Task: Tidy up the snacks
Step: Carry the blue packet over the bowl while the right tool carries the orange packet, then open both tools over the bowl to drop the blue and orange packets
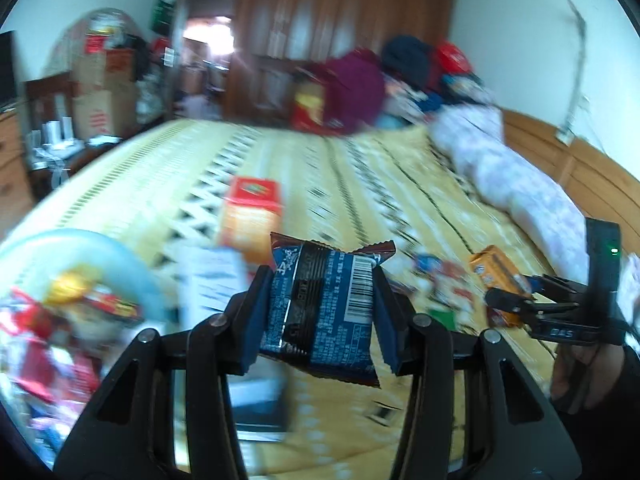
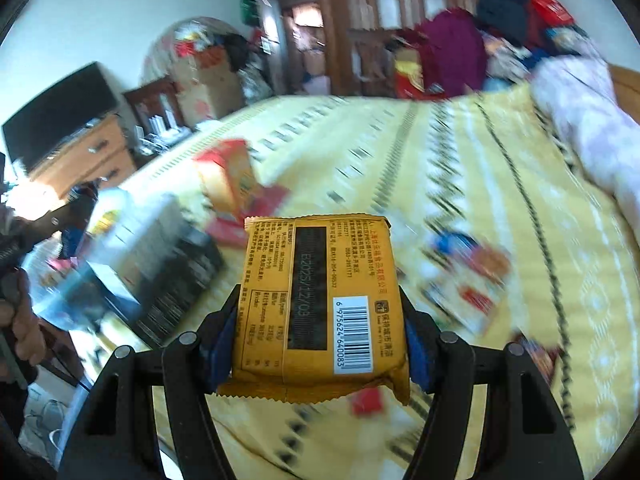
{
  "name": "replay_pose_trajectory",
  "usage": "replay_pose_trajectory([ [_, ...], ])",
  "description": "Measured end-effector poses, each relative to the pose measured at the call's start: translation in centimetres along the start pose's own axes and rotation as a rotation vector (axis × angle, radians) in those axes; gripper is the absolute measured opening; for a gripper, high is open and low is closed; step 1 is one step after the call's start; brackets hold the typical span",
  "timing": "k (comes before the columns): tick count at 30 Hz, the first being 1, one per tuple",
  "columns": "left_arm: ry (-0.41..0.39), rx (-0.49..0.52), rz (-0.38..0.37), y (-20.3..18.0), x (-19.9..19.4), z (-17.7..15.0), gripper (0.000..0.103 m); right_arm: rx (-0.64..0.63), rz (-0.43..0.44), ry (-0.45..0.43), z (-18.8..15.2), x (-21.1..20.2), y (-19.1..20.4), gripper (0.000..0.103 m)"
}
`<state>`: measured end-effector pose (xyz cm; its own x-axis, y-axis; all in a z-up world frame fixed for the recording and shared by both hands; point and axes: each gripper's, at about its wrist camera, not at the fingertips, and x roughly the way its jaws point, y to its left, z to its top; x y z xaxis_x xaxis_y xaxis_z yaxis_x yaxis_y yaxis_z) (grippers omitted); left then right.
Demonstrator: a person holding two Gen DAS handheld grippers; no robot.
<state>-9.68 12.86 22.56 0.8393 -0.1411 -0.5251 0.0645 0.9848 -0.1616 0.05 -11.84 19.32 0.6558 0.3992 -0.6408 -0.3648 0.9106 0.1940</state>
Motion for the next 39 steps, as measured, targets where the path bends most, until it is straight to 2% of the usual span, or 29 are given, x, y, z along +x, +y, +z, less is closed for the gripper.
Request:
replay_pose_trajectory([
  [7,-0.030,-0.106,0.244,8.8,-2.8,0.9,0.048,-0.084,0.191,-0.048,6.8,2.0,10.0,0.071],
  [10,-0.028,-0.139,0.316,11.3,-3.6,0.5,0.048,-0.141,0.251,-0.055,8.7,2.8,14.9,0.071],
  [15,-0.012,-0.176,0.390,14.1,-3.7,0.1,0.048,-0.210,0.337,-0.039,11.2,4.7,22.0,0.072],
  [21,0.006,-0.230,0.410,16.5,-3.8,-0.3,0.048,-0.277,0.394,0.006,12.4,7.2,28.3,0.072],
  [27,0.026,-0.252,0.407,17.5,-3.9,-0.5,0.048,-0.330,0.429,0.047,12.5,8.8,32.5,0.072],
  [32,0.038,-0.257,0.406,17.8,-4.0,-0.7,0.048,-0.354,0.442,0.063,12.2,9.5,34.3,0.072],
  [39,0.046,-0.267,0.405,18.1,-4.1,-0.7,0.048,-0.363,0.446,0.093,11.7,10.2,34.3,0.072],
])
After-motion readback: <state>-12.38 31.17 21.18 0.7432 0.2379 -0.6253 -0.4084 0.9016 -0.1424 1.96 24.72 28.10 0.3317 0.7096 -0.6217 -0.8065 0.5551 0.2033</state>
